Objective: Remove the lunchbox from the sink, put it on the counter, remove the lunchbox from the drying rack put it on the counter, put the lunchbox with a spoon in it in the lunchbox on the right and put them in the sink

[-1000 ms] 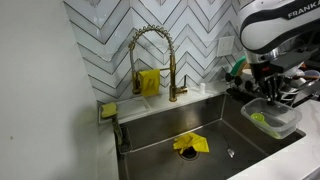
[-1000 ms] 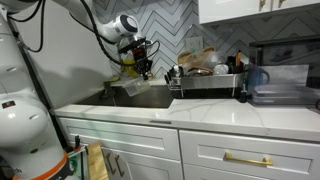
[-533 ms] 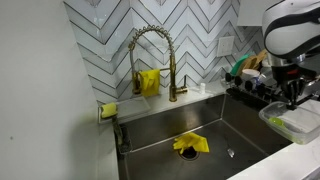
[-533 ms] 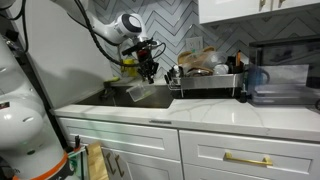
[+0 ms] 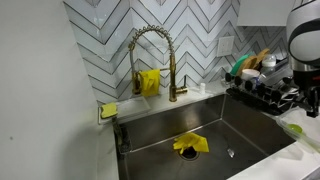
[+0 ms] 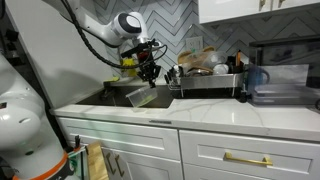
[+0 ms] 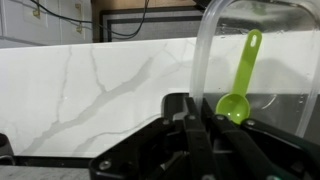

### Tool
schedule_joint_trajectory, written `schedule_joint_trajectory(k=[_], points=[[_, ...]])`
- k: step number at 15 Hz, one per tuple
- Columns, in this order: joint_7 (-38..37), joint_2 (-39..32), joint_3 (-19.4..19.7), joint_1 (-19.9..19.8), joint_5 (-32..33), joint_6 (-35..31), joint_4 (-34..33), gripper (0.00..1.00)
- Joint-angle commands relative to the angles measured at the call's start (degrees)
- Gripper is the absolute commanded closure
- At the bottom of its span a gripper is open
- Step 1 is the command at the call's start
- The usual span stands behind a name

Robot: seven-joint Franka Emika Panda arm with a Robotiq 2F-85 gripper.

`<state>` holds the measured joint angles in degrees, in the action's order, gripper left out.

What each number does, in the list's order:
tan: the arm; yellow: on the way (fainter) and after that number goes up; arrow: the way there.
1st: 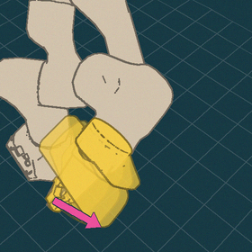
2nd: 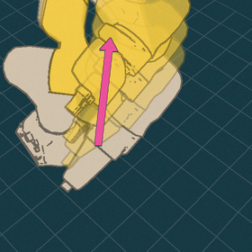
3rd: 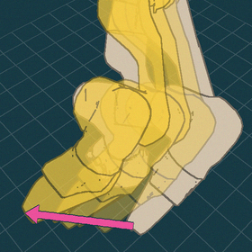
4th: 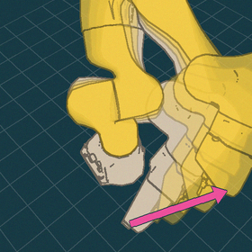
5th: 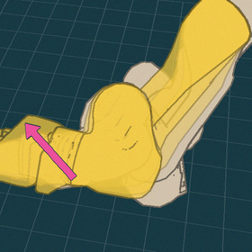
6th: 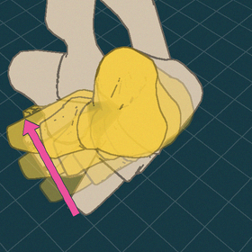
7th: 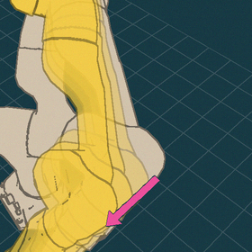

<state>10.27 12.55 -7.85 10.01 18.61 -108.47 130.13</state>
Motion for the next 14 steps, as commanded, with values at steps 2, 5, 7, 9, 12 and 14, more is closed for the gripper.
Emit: schedule_joint_trajectory(k=[2, 5, 7, 9, 12, 14], points=[[1.0, -0.5, -0.2, -0.5, 0.2, 0.1, 0.0, 0.98], [4.9, 0.7, 1.6, -1.4, 0.0, -2.9, 2.3, 0.98], [7.1, 1.1, 2.7, -2.1, 0.6, -5.1, 3.5, 0.98], [8.1, 1.1, 3.9, -3.1, 1.1, -8.6, 4.5, 0.98], [9.5, 0.4, 5.4, -4.3, 0.5, -14.4, 6.0, 0.98], [10.6, 0.2, 6.4, -5.0, 0.2, -17.4, 7.2, 0.98]])
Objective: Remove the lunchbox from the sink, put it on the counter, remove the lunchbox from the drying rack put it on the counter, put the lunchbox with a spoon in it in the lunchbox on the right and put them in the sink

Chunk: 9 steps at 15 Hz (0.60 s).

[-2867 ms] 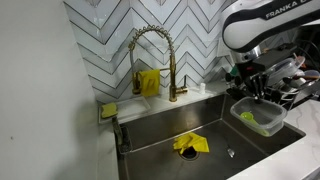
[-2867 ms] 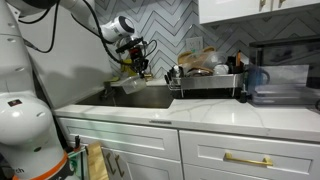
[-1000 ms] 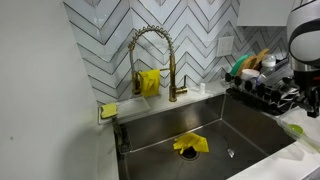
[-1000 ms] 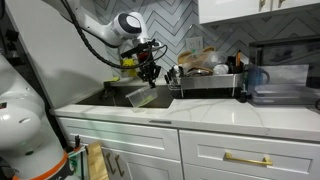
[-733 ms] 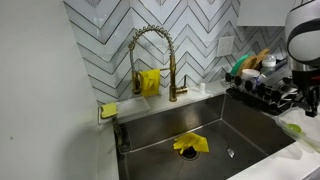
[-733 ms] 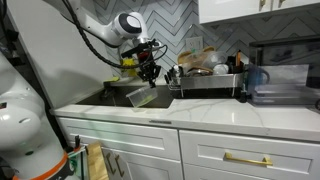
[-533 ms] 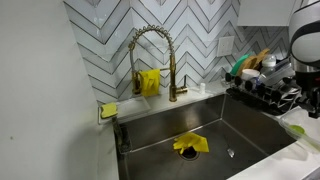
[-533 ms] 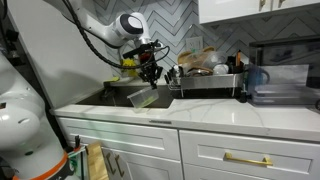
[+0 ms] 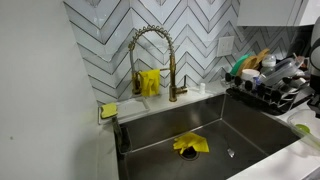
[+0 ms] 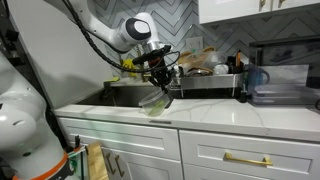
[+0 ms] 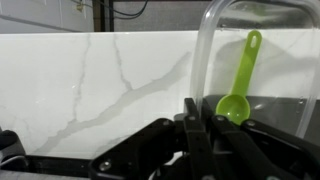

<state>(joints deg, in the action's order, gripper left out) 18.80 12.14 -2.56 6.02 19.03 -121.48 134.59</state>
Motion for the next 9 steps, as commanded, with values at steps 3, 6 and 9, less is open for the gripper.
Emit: schedule_joint_trajectory(k=[3, 6, 9], points=[[2.7, 1.0, 2.1, -2.1, 0.0, -7.1, 4.4, 0.98], [2.5, 0.4, 2.6, -2.8, 0.0, -8.6, 4.7, 0.98], [1.4, 0.5, 2.8, -3.3, -0.4, -9.8, 4.7, 0.6]])
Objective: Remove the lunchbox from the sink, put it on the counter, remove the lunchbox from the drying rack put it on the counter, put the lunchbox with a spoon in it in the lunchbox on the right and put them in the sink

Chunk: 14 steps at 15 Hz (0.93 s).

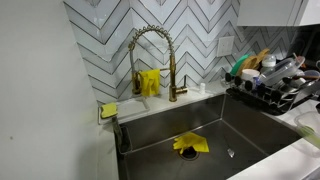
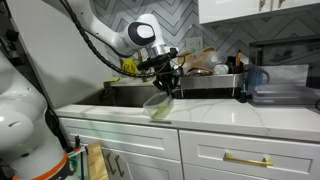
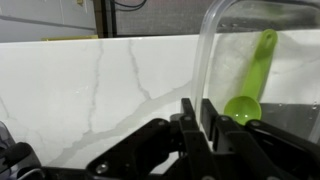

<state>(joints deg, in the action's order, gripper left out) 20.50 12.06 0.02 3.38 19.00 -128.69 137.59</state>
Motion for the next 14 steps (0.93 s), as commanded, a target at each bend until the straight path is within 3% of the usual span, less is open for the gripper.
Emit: schedule_joint_trajectory(k=[1, 5, 8, 14], points=[[-0.2, 0.6, 0.3, -0.7, -0.9, -3.5, 1.7, 0.53], [0.1, 1.4, 0.2, -0.6, -1.2, -3.1, 1.3, 0.22], [-0.4, 4.1, -0.1, -0.7, -1.3, 0.9, 0.6, 0.01], [-0.3, 2.3, 0.0, -0.6, -0.5, -0.5, -0.5, 0.0]])
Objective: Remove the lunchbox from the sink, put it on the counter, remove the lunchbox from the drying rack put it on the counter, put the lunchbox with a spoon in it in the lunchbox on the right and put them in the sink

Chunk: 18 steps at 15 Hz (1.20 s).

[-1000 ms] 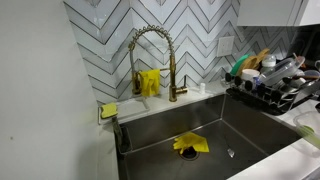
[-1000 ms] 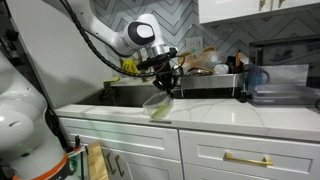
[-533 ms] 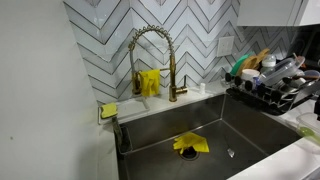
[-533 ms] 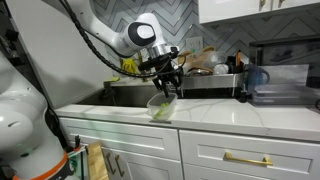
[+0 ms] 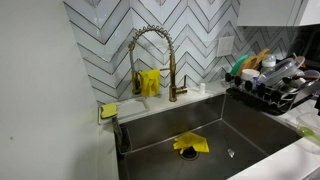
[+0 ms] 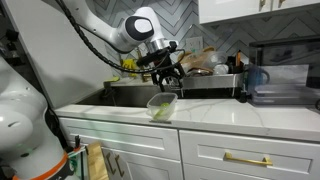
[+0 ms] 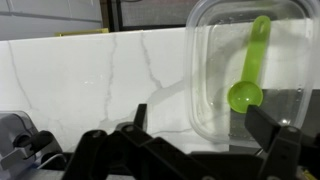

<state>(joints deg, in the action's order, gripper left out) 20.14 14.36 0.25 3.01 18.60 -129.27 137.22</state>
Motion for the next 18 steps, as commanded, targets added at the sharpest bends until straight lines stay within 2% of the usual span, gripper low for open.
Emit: schedule_joint_trajectory(k=[1, 6, 9, 13, 18], points=[[0.1, -0.2, -0.3, -0.3, -0.1, 0.1, -0.1, 0.0], [-5.1, 4.4, -0.8, -0.4, -2.7, 4.6, -3.7, 0.0], [-12.3, 5.4, -1.4, -1.0, -3.9, 8.2, -8.2, 0.0], [-23.3, 2.9, -2.4, -1.5, -6.3, 6.7, -14.2, 0.0], [-39.7, -3.2, -4.5, -3.3, -5.5, 4.7, -21.3, 0.0]])
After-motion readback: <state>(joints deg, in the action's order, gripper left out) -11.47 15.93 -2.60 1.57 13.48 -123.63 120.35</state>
